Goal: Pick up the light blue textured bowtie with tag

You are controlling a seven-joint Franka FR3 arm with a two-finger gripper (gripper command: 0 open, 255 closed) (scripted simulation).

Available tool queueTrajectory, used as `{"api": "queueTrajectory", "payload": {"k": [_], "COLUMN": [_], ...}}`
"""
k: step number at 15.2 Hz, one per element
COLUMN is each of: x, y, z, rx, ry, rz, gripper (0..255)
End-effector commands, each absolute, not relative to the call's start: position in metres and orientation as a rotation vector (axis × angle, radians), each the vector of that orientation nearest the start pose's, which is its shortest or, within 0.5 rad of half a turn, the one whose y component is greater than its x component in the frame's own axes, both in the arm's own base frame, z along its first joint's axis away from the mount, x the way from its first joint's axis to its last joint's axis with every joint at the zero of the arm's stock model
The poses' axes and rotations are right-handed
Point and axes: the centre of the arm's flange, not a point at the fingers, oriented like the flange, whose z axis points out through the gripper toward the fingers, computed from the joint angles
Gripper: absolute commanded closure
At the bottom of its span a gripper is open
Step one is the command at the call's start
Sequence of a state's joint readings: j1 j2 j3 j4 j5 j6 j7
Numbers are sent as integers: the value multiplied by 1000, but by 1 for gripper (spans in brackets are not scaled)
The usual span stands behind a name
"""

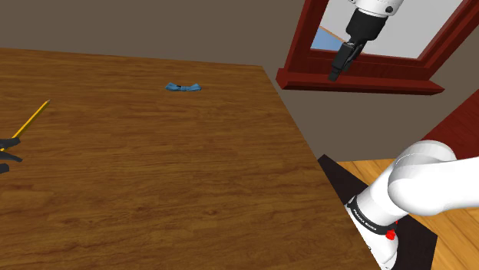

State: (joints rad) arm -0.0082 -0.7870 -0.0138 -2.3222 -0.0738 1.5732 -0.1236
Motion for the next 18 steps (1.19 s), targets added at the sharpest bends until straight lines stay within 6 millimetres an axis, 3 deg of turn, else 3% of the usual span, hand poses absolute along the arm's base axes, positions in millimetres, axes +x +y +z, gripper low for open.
{"api": "queueTrajectory", "payload": {"k": [1, 18], "x": [307, 446], "y": [-16, 144], "z": [607, 575], "rx": [-3203, -3135], "ry": [-167, -296], "rz": [-53, -104], "gripper": [0, 0]}}
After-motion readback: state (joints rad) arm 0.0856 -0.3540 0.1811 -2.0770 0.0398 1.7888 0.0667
